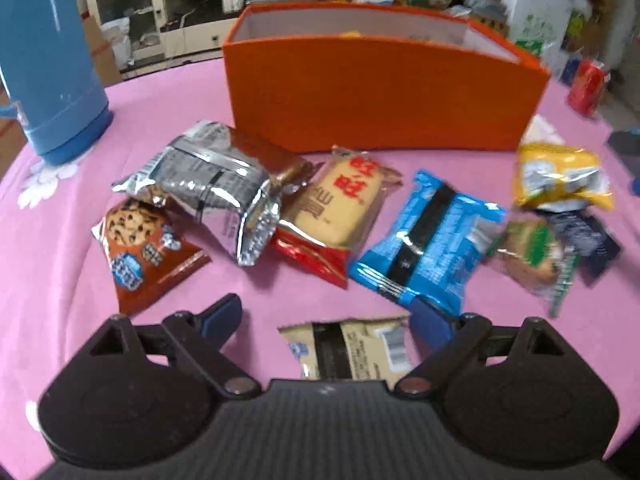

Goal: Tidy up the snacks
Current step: 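Grasp the yellow barcode bag with the right gripper while the left grasps the beige striped packet, then carry both packets into the orange box and open both grippers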

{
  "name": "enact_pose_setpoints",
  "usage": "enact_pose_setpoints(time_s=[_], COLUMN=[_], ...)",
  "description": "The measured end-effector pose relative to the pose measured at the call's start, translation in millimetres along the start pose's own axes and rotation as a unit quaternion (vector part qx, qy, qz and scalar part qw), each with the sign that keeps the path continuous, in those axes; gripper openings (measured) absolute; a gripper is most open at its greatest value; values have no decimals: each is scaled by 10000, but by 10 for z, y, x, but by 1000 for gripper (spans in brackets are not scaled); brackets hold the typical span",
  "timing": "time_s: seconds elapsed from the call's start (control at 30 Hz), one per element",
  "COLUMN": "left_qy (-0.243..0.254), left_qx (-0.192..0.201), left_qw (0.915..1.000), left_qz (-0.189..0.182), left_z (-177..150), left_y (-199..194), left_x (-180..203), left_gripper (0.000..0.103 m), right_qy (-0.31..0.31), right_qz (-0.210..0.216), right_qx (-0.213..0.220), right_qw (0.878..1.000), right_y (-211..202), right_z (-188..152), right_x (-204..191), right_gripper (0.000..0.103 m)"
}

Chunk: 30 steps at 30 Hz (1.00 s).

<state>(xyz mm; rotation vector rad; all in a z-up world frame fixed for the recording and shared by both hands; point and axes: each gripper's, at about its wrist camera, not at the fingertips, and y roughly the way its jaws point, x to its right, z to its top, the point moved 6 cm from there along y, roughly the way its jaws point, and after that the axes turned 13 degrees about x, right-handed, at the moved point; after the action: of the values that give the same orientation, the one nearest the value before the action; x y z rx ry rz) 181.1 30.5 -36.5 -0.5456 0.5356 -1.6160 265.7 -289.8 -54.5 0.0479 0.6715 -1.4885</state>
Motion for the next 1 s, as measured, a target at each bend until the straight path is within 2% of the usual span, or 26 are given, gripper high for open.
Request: enact_pose_setpoints(time_s=[0.07,0.13,0.23,0.3,0.4,0.5,0.6,0.7,0.73,0.77,0.8,0.83,0.93,1.0], left_qy=[1,74,243,466,490,554,571,560,567,565,560,569,564,546], left_qx=[-21,-34,-38,41,81,115,122,127,143,157,162,169,192,208], left_qw=[9998,9993,9991,9986,9982,9977,9975,9975,9975,9975,9975,9974,9974,9975], left_qz=[-179,-357,-359,-265,-326,-373,-398,-407,-405,-404,-405,-409,-410,-394], left_z=[-66,-159,-298,-354,-351,-347,-335,-321,-320,-320,-319,-319,-324,-327], left_y=[-116,-198,-226,-213,-189,-169,-153,-138,-135,-135,-131,-131,-137,-137], left_x=[35,92,187,241,282,288,287,281,280,275,271,269,265,260], left_gripper=[92,92,92,92,92,92,92,92,92,92,92,92,92,92], right_qy=[-55,-183,-908,-1708,-2569,-3096,-3712,-3892,-3910,-3928,-3918,-3844,-3548,-3484], right_qz=[95,435,1010,1201,1111,1153,1372,1601,1625,1599,1544,1464,1295,1191], right_qx=[-40,-123,-400,-674,-1180,-1395,-1656,-2148,-2245,-2283,-2264,-2238,-2041,-1944], right_qw=[9999,9988,9899,9756,9528,9335,9033,8813,8777,8763,8783,8836,9032,9092], right_y=[18,52,99,170,367,512,665,802,830,844,842,840,783,761], right_z=[-14,-19,-43,-69,-111,-97,-142,-296,-358,-413,-452,-482,-541,-548], right_x=[-32,-134,-360,-503,-643,-772,-920,-960,-954,-938,-916,-887,-832,-831], right_gripper=[87,87,88,89,90,90,92,92,87,75,68,58,55,55])
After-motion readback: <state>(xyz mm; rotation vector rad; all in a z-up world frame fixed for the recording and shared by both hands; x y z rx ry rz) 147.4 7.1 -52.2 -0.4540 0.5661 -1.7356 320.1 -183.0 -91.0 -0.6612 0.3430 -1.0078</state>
